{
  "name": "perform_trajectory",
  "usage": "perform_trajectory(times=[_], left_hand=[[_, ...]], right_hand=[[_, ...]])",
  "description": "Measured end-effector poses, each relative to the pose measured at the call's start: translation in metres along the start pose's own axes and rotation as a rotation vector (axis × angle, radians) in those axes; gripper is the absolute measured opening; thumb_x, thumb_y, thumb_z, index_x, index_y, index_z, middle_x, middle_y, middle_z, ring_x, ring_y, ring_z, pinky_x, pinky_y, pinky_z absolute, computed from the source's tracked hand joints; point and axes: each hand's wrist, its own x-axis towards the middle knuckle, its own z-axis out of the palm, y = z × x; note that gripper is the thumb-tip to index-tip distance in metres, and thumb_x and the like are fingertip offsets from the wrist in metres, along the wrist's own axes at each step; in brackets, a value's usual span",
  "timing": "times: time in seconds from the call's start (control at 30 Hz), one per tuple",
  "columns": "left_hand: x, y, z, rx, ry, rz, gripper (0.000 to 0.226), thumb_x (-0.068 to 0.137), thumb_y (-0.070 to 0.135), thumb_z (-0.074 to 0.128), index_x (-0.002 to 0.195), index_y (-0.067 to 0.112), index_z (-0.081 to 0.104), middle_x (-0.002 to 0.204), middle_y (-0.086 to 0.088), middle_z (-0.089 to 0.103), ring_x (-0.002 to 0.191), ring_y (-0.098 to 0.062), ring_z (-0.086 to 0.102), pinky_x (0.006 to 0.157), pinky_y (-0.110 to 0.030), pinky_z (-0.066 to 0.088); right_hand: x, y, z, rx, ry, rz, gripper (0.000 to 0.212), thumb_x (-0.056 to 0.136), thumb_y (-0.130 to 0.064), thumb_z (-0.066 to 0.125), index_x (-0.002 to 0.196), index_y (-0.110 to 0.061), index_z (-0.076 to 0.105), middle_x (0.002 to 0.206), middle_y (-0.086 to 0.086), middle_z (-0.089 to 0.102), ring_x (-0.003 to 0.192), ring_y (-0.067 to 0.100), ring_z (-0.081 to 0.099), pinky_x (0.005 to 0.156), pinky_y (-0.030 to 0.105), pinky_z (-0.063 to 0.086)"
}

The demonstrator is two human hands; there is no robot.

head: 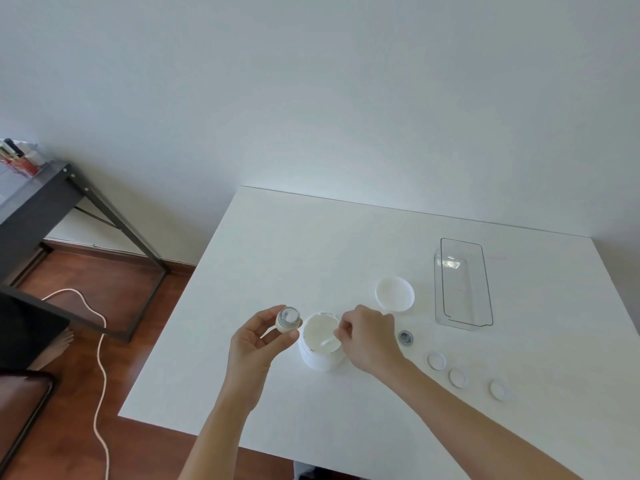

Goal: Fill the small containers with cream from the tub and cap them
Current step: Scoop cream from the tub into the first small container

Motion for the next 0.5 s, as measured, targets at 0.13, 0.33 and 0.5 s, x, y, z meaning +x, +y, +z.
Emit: perform_trajectory(times=[0.13,0.33,0.5], left_hand=[[0.000,-0.004,-0.007,-0.007,0.050,-0.008,0.044,0.068,0.004,0.089,0.108,0.015,0.073,0.110,-0.014,0.077,0.106,-0.025,0.073,0.098,-0.035,0.051],[0.002,-0.012,-0.001,0.052,0.080,-0.042,0.039,0.070,-0.002,0.086,0.103,0.015,0.073,0.111,-0.014,0.076,0.099,-0.020,0.075,0.089,-0.028,0.052],[0.004,-0.016,0.014,0.094,0.060,-0.034,0.039,0.067,0.001,0.087,0.101,0.012,0.071,0.107,-0.009,0.077,0.094,-0.019,0.076,0.076,-0.021,0.057]], right_hand=[[-0.001,0.016,-0.015,0.335,0.008,0.270,0.021,0.085,-0.025,0.065,0.071,-0.010,0.068,0.061,-0.009,0.058,0.067,0.016,0.056,0.075,0.032,0.040],[-0.011,0.033,-0.040,0.754,-0.041,0.446,0.021,0.084,-0.021,0.070,0.076,-0.002,0.069,0.066,-0.002,0.056,0.066,0.013,0.048,0.061,0.023,0.037],[-0.023,0.024,-0.056,0.849,0.031,0.368,0.021,0.085,-0.027,0.070,0.075,-0.007,0.069,0.067,0.000,0.053,0.051,0.006,0.036,0.059,0.022,0.032]])
